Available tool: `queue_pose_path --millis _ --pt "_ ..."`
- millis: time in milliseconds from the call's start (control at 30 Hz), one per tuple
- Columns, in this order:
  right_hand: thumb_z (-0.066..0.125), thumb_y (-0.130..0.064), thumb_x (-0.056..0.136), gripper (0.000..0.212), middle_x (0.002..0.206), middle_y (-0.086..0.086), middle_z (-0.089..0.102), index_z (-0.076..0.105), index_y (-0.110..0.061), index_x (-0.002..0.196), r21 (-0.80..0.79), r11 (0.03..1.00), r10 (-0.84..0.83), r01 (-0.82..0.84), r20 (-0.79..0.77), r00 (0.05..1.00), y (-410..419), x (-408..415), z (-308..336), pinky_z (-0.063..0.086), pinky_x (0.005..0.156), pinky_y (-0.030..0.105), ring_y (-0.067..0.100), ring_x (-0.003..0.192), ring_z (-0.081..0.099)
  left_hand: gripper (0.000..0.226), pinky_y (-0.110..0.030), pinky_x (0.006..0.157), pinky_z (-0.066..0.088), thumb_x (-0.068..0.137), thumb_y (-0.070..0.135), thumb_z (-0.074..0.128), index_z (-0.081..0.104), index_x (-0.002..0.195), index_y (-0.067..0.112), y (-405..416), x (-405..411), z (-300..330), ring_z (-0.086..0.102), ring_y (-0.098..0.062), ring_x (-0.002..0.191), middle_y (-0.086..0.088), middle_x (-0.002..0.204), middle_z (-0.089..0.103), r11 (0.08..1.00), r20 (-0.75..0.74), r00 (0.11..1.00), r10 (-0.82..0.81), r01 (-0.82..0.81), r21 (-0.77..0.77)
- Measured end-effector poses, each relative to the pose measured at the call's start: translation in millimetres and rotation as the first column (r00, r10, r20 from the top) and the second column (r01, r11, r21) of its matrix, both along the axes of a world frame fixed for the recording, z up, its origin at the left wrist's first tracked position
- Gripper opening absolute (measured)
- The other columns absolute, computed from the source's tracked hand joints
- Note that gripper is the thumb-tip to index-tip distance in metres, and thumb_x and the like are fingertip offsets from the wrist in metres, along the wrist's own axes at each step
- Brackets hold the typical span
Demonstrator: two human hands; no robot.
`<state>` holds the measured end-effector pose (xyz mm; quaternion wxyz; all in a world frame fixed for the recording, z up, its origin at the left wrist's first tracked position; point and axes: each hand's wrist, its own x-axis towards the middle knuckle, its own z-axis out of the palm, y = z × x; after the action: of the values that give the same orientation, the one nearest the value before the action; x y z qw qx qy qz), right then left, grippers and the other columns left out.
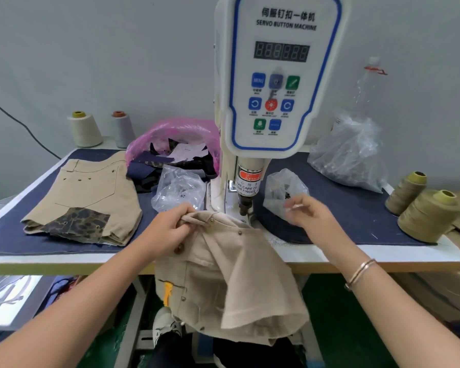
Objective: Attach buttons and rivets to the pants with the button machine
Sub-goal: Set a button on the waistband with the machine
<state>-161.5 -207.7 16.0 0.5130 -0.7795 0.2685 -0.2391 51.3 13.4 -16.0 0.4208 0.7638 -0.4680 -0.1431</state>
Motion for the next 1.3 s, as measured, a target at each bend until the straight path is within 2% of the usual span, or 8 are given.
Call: queue_pose_path --millis 100,167,300,433,533,900,1133,1300 --pt "0.05 -0.014 0.094 0.021 0.102 -0.004 0.066 0.068 -0.024 0.095 -0.243 0.95 -0.228 0.199 -0.1 0.968 -20 25 19 0.043 0.073 0.022 0.013 0.089 0.057 0.03 -0.029 0.059 0.032 0.091 0.01 0.057 0.046 0.072 0.031 -12 1 -15 0.039 -0.005 0.058 0.008 0.063 0.048 0.998 0.002 0.998 0.056 -0.056 0.02" --pt "0.044 -0.015 0.096 0.028 0.115 0.003 0.064 0.068 -0.015 0.11 -0.459 0.885 -0.273 0.084 -0.364 0.891 -34 42 24 0.045 0.086 0.029 0.021 0.102 0.057 0.027 -0.034 0.061 0.032 0.087 0.02 0.055 0.043 0.068 0.034 -15 1 -23 0.041 -0.01 0.061 0.01 0.061 0.047 0.996 0.018 0.997 0.078 -0.078 0.029" --pt "0.04 -0.025 0.097 0.039 0.133 0.01 0.053 0.053 -0.012 0.131 -0.44 0.882 -0.304 -0.166 -0.803 0.512 -44 74 26 0.041 0.1 0.038 0.031 0.12 0.051 0.013 -0.035 0.061 0.032 0.078 0.033 0.049 0.047 0.068 0.041 -12 2 -23 0.043 -0.004 0.06 0.018 0.061 0.051 0.997 -0.01 0.997 0.079 -0.079 0.022" --pt "0.055 -0.024 0.08 0.029 0.103 0.006 0.067 0.062 -0.014 0.106 -0.509 0.832 -0.371 -0.219 -0.805 0.463 -34 94 26 0.049 0.082 0.041 0.033 0.095 0.064 0.015 -0.034 0.059 0.032 0.079 0.032 0.05 0.048 0.068 0.042 -11 0 -25 0.044 -0.005 0.06 0.018 0.061 0.052 0.997 0.013 0.997 0.08 -0.08 -0.014" --pt "0.05 -0.02 0.091 0.028 0.12 0.007 0.062 0.058 -0.012 0.116 -0.531 0.818 -0.413 -0.222 -0.81 0.415 -37 98 18 0.042 0.091 0.037 0.03 0.114 0.058 0.015 -0.034 0.059 0.033 0.079 0.033 0.049 0.047 0.067 0.042 -12 2 -28 0.044 -0.006 0.06 0.019 0.061 0.053 0.996 0.026 0.995 0.094 -0.094 -0.01" --pt "0.048 -0.018 0.095 0.027 0.122 0.005 0.059 0.059 -0.013 0.12 -0.629 0.7 -0.465 -0.337 -0.76 0.453 -49 88 7 0.042 0.094 0.032 0.026 0.116 0.055 0.009 -0.034 0.06 0.035 0.078 0.034 0.048 0.046 0.069 0.031 -14 4 -32 0.044 -0.011 0.061 0.013 0.059 0.05 0.993 0.027 0.992 0.119 -0.12 0.007" --pt "0.044 -0.027 0.094 0.019 0.086 0.005 0.063 0.062 -0.02 0.097 -0.78 0.599 -0.38 -0.181 -0.476 0.794 -57 55 -11 0.041 0.065 0.032 0.028 0.076 0.055 0.011 -0.035 0.061 0.036 0.077 0.035 0.049 0.049 0.07 0.027 -15 5 -34 0.045 -0.014 0.062 0.013 0.057 0.05 0.991 0.012 0.991 0.131 -0.131 -0.003" --pt "0.047 -0.026 0.092 0.018 0.089 0.008 0.067 0.064 -0.022 0.098 -0.752 0.649 -0.348 -0.118 -0.43 0.833 -64 46 -17 0.041 0.062 0.031 0.03 0.077 0.059 0.009 -0.035 0.061 0.035 0.077 0.033 0.049 0.048 0.069 0.029 -15 5 -35 0.044 -0.014 0.061 0.013 0.057 0.05 0.992 0.023 0.991 0.129 -0.129 -0.012"
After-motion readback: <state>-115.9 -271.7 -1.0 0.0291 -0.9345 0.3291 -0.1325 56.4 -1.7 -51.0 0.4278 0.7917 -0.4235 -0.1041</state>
